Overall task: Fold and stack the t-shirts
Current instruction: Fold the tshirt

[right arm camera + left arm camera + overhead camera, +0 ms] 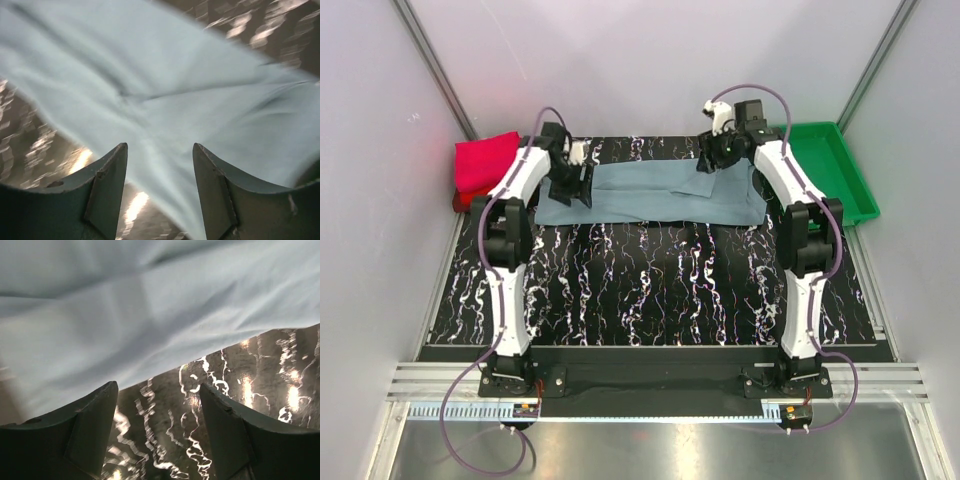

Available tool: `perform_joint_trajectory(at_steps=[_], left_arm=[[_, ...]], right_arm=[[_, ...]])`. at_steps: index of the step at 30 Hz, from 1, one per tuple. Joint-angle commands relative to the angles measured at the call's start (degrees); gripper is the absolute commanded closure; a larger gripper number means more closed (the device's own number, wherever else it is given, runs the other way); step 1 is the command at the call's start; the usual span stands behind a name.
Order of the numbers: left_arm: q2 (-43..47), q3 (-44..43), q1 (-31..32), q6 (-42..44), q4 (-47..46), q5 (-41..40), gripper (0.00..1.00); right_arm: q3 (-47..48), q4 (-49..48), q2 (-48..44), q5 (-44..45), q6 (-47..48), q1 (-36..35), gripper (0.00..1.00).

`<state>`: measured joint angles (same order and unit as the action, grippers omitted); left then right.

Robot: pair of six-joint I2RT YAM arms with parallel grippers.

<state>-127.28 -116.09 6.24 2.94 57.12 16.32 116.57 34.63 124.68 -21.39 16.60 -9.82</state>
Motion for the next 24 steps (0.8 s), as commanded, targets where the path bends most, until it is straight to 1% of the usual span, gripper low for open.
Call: perform_joint_trajectory(at_steps=[1, 2, 9, 14, 24], left_arm=[[-3.05, 0.17, -0.62, -1.01, 1.24, 3.64, 0.29], [-3.58, -0.10, -0.62, -1.18, 1.24, 3.46, 0.29], [-8.59, -2.56, -0.26, -1.36, 0.97, 1.53, 0.29], [-8.68, -0.72, 0.09, -1.53, 0.89, 1.52, 0.28], [-8.07, 0.78, 0.53, -1.27, 0.80, 1.26, 0.29]], right_arm=[[0.23, 6.40, 1.87, -10.85, -4.91, -1.16, 0.39], [0.58, 7.54, 2.49, -11.13, -5.17, -1.51, 0.39], [1.37, 7.64, 6.36, -12.54, -5.61, -2.83, 0.39], [2.25, 8.08, 9.61, -14.65, -6.40, -3.62, 0.39], [4.36, 7.38, 13.66, -13.86, -6.84, -5.03, 0.40]])
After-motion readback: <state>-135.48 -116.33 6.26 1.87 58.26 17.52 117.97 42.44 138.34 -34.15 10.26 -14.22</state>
